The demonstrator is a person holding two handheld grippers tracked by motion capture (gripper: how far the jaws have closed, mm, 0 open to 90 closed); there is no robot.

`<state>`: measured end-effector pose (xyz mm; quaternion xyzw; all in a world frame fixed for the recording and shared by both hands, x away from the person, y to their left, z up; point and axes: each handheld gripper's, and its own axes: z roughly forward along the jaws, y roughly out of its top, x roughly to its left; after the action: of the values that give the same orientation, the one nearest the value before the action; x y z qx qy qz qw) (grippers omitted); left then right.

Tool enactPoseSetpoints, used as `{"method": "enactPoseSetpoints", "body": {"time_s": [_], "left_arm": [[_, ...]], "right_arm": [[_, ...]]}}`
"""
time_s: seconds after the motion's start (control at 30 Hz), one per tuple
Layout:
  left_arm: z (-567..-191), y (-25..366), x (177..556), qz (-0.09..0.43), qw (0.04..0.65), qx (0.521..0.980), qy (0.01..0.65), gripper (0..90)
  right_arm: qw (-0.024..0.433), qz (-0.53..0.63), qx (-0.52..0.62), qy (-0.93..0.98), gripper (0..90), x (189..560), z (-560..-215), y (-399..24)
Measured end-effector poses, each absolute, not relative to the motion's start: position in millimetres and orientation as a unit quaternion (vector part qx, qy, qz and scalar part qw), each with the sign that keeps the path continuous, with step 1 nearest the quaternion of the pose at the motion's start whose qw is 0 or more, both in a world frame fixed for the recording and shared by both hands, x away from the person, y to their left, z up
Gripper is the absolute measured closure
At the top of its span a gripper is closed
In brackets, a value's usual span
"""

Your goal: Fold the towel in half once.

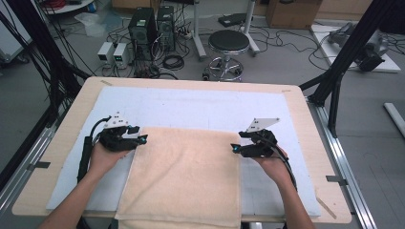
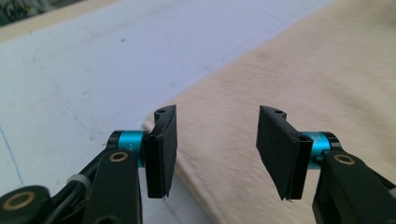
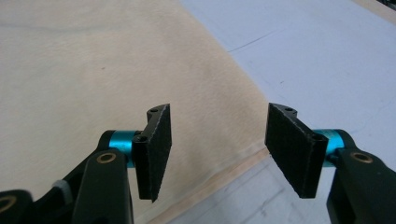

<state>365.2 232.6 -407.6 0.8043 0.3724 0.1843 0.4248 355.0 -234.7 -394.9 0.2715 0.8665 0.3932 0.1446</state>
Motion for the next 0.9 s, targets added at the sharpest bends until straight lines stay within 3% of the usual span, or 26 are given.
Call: {"method": "enactPoseSetpoints", "body": {"time_s": [0.33,0.43,0.5,0.57,0.7,0.9], "left_arm": [[-438.4,233.9,398.0,0.144,0.397,0.806,0.415,48.3],[-442.1,232.1,399.5,0.140,0.400,0.801,0.424,52.0],[-442.1,230.2,399.3,0.135,0.404,0.805,0.413,63.6],[-443.4,226.1,398.5,0.128,0.413,0.803,0.410,78.0],[-440.4,223.1,400.9,0.150,0.399,0.804,0.415,84.2],[-422.1,219.1,429.6,0.187,0.407,0.771,0.454,84.8]], "right_arm": [[0.112,0.380,0.313,0.863,38.5,391.8,-426.7,-237.8],[0.091,0.372,0.321,0.866,41.3,400.1,-435.1,-238.0],[0.076,0.370,0.324,0.868,50.6,403.9,-437.7,-237.5],[0.027,0.386,0.295,0.874,78.6,407.0,-437.7,-237.4],[0.024,0.378,0.284,0.881,82.7,413.0,-434.7,-232.2],[0.097,0.378,0.313,0.866,82.9,435.4,-415.4,-227.1]]}}
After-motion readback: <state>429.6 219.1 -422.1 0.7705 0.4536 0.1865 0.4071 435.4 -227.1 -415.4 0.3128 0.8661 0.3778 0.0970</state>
